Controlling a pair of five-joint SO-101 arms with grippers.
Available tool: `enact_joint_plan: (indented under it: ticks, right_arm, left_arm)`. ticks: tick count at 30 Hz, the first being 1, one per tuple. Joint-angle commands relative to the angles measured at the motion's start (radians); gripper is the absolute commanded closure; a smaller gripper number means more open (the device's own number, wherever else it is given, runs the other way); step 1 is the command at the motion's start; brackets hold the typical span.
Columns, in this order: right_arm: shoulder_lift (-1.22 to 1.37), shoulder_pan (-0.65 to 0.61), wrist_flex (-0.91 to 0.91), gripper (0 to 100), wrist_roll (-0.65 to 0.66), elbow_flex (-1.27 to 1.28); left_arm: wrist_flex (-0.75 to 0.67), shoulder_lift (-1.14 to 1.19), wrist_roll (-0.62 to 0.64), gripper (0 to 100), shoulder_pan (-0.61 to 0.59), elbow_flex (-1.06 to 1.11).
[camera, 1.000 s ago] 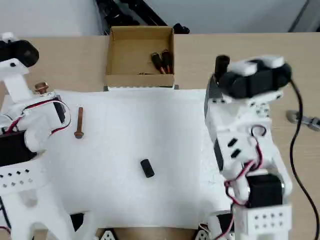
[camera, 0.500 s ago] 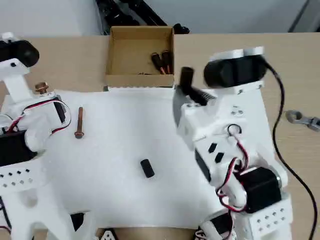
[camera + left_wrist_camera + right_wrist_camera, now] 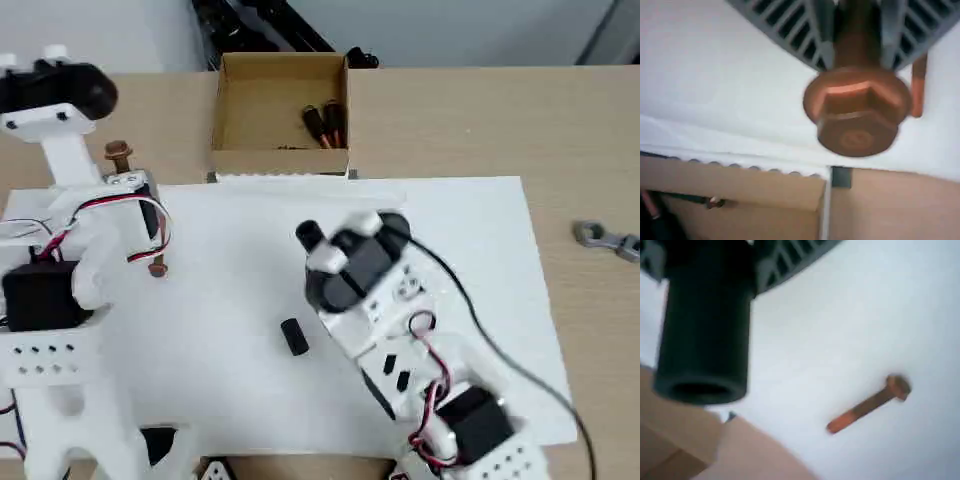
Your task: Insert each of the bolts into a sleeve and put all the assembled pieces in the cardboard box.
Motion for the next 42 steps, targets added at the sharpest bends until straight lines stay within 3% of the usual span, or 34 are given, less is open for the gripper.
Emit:
enact_joint_plan:
  ticks: [1, 5, 10, 14, 22, 28, 33, 37, 42]
  right_arm:
    - [-0.179, 0.101, -0.211, 99.6, -0.091, 0.295]
    - [-0.274, 0.188, -0.346, 99.6, -0.092, 0.456]
    - [-0.303, 0.13, -0.4, 99.6, -0.092, 0.465]
    - [-0.306, 0.047, -0.395, 99.6, -0.091, 0.368]
    - [-0.32, 0.036, -0.395, 99.5, -0.063, 0.368]
    - [-0.417, -0.061, -0.325, 99.5, -0.034, 0.454]
    - [-0.415, -0.061, -0.323, 99.5, -0.043, 0.445]
    - [-0.415, -0.045, -0.32, 99.5, -0.037, 0.45]
    - [-0.417, -0.027, -0.32, 99.5, -0.041, 0.451]
  left_arm:
    - [-0.041, -0.026, 0.006, 99, 0.014, -0.047]
    - [-0.046, -0.025, 0.037, 99, 0.017, -0.047]
    - [-0.075, -0.028, 0.106, 99, 0.028, -0.045]
    - [-0.069, -0.026, 0.106, 99, 0.146, -0.045]
    - [-0.077, -0.034, 0.091, 99, 0.292, -0.047]
    - [-0.209, -0.034, 0.089, 99, 0.442, -0.047]
    - [-0.31, -0.038, 0.132, 99, 0.519, -0.018]
    - [-0.493, -0.146, 0.158, 99, 0.554, 0.173]
    - [-0.62, -0.52, 0.157, 99, 0.58, 0.585]
